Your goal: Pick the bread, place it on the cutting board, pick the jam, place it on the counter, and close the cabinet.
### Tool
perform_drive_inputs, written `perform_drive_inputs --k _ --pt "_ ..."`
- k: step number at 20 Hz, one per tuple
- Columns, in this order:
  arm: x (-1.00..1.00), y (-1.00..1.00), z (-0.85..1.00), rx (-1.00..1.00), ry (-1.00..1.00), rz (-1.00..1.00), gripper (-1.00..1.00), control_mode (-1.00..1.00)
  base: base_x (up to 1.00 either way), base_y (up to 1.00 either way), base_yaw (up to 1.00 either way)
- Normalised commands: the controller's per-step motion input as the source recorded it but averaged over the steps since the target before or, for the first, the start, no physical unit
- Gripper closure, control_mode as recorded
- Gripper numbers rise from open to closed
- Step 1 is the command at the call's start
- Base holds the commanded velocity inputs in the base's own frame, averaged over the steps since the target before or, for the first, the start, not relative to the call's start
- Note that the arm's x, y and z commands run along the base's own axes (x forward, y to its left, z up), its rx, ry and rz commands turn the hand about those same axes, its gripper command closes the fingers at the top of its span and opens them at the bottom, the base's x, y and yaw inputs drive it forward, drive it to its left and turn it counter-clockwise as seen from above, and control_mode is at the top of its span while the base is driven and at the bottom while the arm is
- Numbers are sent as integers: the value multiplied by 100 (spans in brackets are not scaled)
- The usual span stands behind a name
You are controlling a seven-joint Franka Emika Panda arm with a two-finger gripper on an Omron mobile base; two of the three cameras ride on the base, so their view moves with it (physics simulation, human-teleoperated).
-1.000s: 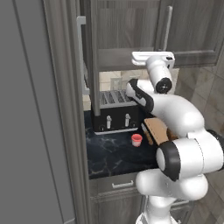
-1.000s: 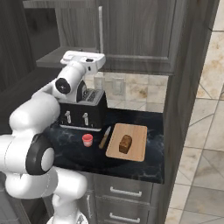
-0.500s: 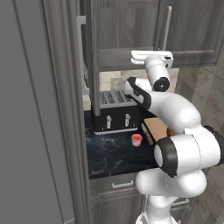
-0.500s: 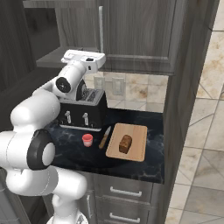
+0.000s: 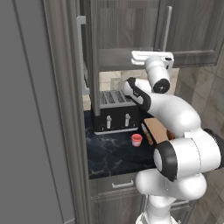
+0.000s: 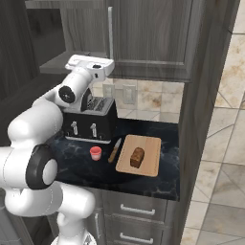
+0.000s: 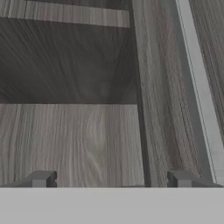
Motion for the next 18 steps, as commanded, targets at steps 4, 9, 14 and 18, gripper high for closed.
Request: perform_drive_inputs --k 4,9,14,18 --pt "-36 0 3 0 0 0 -100 -100 0 0 0" --pt "-46 1 5 0 0 1 -100 -100 0 0 0" --pt "-43 9 2 0 0 1 -100 -100 0 0 0" --pt "-49 13 4 0 0 0 -100 -100 0 0 0"
